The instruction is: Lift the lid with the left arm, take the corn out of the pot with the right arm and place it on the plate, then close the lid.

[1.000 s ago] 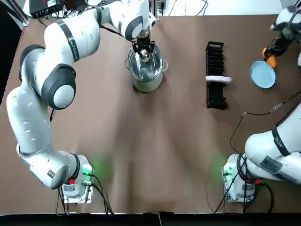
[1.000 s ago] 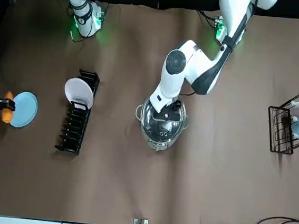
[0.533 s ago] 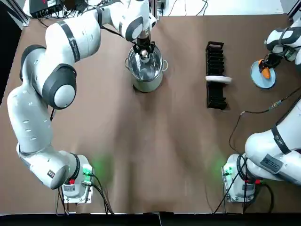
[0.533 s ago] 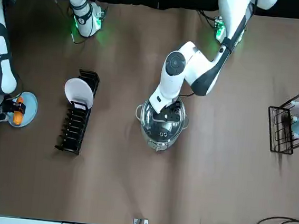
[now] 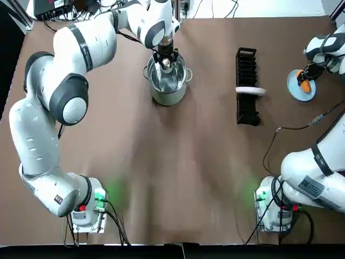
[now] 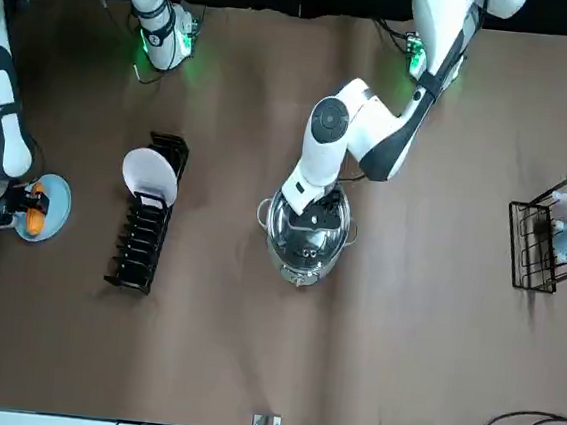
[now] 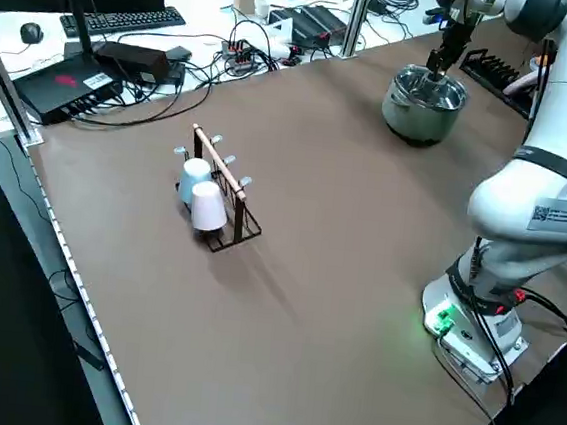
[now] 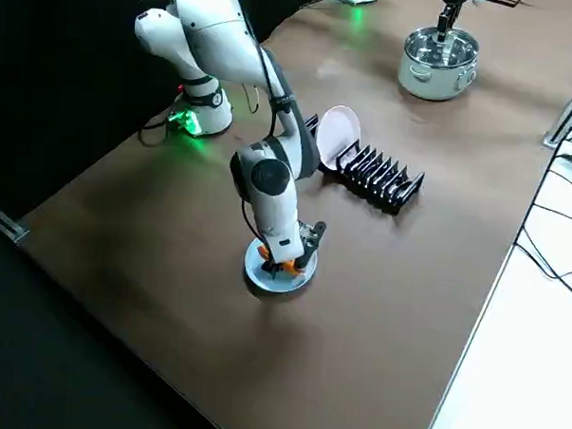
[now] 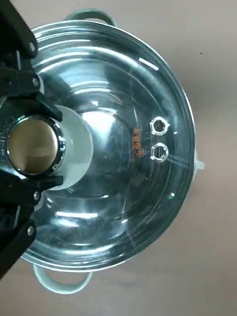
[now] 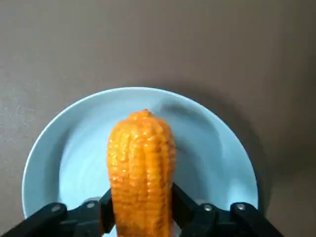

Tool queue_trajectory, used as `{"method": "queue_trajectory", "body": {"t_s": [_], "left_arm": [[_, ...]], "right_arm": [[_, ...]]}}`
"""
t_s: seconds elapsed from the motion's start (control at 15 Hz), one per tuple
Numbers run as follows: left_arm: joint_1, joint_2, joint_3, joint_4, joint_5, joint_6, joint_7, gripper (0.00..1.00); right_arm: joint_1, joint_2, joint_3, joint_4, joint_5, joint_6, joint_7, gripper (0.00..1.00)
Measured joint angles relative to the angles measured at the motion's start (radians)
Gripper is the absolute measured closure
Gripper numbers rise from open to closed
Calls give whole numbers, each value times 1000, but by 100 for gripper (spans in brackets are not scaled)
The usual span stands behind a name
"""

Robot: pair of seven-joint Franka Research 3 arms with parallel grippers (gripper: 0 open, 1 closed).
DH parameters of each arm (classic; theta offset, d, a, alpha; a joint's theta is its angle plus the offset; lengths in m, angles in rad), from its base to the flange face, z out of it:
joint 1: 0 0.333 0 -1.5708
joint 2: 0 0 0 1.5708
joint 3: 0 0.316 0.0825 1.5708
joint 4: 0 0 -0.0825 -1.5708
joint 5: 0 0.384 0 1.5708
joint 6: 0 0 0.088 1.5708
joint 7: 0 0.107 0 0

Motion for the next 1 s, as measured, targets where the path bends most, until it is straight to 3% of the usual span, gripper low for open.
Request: {"method": "queue_trajectory", "body": {"t_s": [0.4,0.47,0.6,0.73,0.93,1.0], "left_arm": [[0,2,0,0,0,2,0,49],[0,2,1,0,0,2,0,48],[0,2,1,1,0,3,0,44],[1,2,1,5,0,3,-1,29],[9,-9,4,21,0,3,-1,2],[17,-23,7,29,0,3,-1,0]], "right_arm": [[1,0,2,2,0,-1,-4,7],[1,0,2,4,0,0,-4,2],[4,-4,3,12,-1,0,-4,1],[10,-25,8,32,-1,-34,-4,1],[46,-112,16,107,-1,-243,6,0],[68,-145,17,147,0,-342,32,0]]}}
